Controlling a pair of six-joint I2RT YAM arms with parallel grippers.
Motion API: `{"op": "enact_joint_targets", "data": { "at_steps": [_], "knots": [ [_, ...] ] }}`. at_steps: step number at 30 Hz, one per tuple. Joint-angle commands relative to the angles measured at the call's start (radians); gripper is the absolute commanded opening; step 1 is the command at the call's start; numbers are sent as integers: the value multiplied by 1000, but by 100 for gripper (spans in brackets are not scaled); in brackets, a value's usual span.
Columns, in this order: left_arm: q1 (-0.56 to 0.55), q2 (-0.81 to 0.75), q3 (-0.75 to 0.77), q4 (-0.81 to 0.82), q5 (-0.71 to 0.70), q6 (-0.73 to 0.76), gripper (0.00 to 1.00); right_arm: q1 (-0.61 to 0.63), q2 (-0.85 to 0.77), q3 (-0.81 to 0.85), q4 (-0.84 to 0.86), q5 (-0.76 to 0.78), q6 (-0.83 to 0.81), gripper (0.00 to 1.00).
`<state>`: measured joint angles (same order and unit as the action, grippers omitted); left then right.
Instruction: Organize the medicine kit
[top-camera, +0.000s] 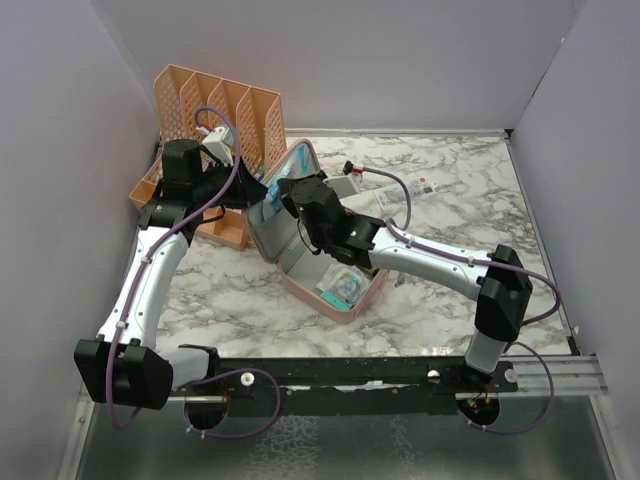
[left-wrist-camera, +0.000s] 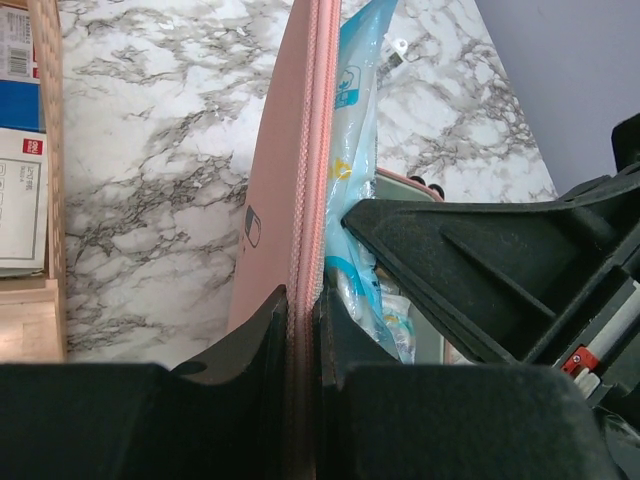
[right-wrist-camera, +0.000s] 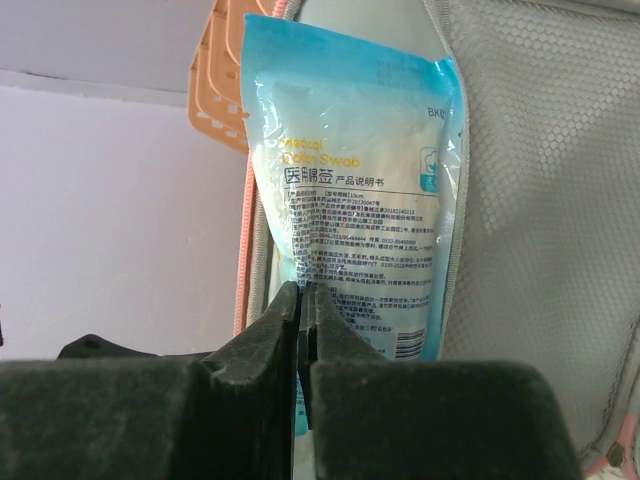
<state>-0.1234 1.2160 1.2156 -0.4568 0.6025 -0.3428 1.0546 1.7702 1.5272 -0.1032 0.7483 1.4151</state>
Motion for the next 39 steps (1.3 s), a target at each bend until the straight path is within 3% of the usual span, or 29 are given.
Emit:
{"op": "enact_joint_targets", "data": {
  "at_steps": [1,6,8,11,15,27,31,36,39],
  "knots": [
    [-13,13,24,-35,47,-2,0,4,-6,-102,119,29,-109,1],
    [-14,10,32,-34,14,-21,0,4,-100,-256,350,-58,-194,1],
    [-13,-6,12,-28,18,-23,0,2,-128,-306,499,-112,-321,1],
    [-13,-30,4,-29,4,-20,0,2,-148,-327,594,-182,-400,1],
    [-12,-51,-8,-33,6,-22,0,1,-149,-305,551,-236,-364,1],
    [-13,-81,-22,-38,6,-12,0,1,-118,-242,175,-181,-71,1],
    [-13,-101,-27,-38,10,5,0,-2,-121,-221,176,-199,-152,9],
    [-13,-105,-37,-40,6,15,0,-32,-143,-194,139,-245,-274,30],
    [-13,-113,-45,-40,7,14,0,-51,-145,-177,103,-291,-315,37]
  ]
}}
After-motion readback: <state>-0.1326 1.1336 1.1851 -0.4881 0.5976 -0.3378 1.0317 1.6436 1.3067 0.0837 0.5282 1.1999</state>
